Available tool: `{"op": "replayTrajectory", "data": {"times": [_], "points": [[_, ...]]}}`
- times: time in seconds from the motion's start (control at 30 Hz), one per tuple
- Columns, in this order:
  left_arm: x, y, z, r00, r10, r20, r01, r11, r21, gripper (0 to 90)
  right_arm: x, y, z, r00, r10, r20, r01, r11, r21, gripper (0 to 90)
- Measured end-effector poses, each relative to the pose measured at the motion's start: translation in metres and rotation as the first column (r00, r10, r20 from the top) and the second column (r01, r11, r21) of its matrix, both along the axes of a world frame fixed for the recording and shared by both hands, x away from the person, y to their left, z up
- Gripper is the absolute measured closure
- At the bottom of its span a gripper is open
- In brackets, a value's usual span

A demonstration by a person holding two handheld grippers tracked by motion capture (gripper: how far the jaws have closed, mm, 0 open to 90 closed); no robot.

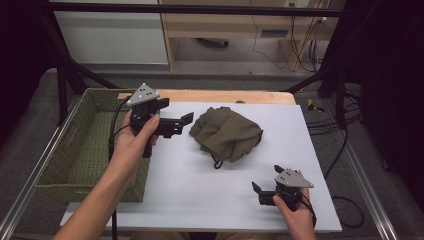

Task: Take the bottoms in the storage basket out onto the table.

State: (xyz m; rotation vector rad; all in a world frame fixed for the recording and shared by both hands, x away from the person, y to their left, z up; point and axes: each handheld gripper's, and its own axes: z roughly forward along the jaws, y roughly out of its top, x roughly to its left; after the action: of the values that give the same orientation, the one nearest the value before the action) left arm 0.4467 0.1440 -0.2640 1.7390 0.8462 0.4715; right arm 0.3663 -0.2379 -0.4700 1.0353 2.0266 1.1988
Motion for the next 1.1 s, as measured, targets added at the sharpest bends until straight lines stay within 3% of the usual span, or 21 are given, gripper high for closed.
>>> {"op": "replayTrajectory", "data": {"times": [0.13, 0.47, 0.83, 1.1], "points": [[0.000, 0.003, 0.005, 1.0000, 0.007, 0.006, -0.007, 0.9999, 0.013, 6.1, -0.002, -0.002, 0.001, 1.0000, 0.005, 0.005, -0.005, 1.000, 0.010, 4.5], [-0.003, 0.024, 0.013, 0.9995, 0.028, 0.011, -0.028, 0.9994, -0.021, 6.1, -0.001, -0.001, 0.002, 0.9998, 0.019, 0.000, -0.019, 1.000, 0.020, 4.3], [-0.016, 0.060, 0.023, 0.9966, 0.074, 0.035, -0.072, 0.9964, -0.045, 6.0, -0.002, 0.001, 0.000, 0.9993, 0.037, -0.009, -0.037, 0.999, 0.015, 4.3], [-0.026, 0.092, 0.017, 0.9915, 0.126, 0.030, -0.125, 0.9913, -0.041, 4.9, -0.002, 0.001, 0.001, 0.9994, 0.034, -0.006, -0.034, 0.999, 0.026, 4.3]]}}
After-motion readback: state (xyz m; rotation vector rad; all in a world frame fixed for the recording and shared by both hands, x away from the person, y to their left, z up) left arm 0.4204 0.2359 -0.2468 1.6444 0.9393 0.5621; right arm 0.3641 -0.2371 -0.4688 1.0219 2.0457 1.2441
